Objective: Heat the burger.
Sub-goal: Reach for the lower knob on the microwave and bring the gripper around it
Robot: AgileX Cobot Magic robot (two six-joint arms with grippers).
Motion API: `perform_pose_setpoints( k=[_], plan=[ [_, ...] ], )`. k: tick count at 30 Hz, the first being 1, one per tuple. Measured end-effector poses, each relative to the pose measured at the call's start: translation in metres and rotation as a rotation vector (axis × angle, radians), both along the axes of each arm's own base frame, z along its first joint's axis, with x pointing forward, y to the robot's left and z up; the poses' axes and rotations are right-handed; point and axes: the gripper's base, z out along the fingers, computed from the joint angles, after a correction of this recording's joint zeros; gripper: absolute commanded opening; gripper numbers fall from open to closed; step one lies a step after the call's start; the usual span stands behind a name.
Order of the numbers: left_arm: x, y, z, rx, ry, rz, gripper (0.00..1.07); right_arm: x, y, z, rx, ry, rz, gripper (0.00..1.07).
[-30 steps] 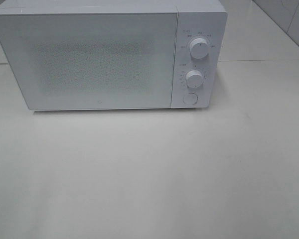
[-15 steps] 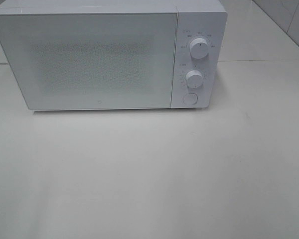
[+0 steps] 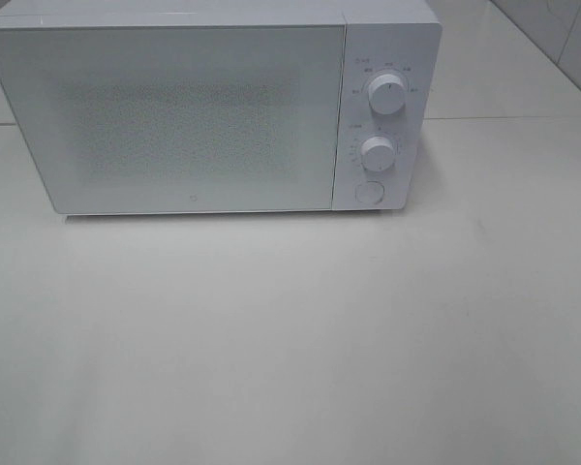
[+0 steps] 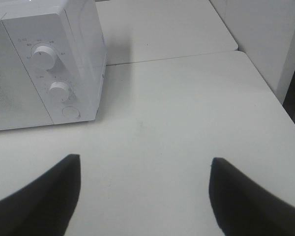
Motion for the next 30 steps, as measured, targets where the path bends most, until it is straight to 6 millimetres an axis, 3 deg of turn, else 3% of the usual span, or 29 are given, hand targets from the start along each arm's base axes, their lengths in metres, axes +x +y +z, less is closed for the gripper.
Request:
perform_pose_setpoints(
  k=[12, 30],
  plan=[
    [0.0, 0.0, 0.0, 0.001, 0.0, 0.0, 1.0, 0.036, 0.0, 0.008, -0.045, -0.087, 0.002, 0.7],
    [0.0, 0.0, 0.0, 0.001, 0.0, 0.0, 1.0, 0.099, 0.005, -0.031, -0.05, -0.094, 0.051, 0.74]
  ],
)
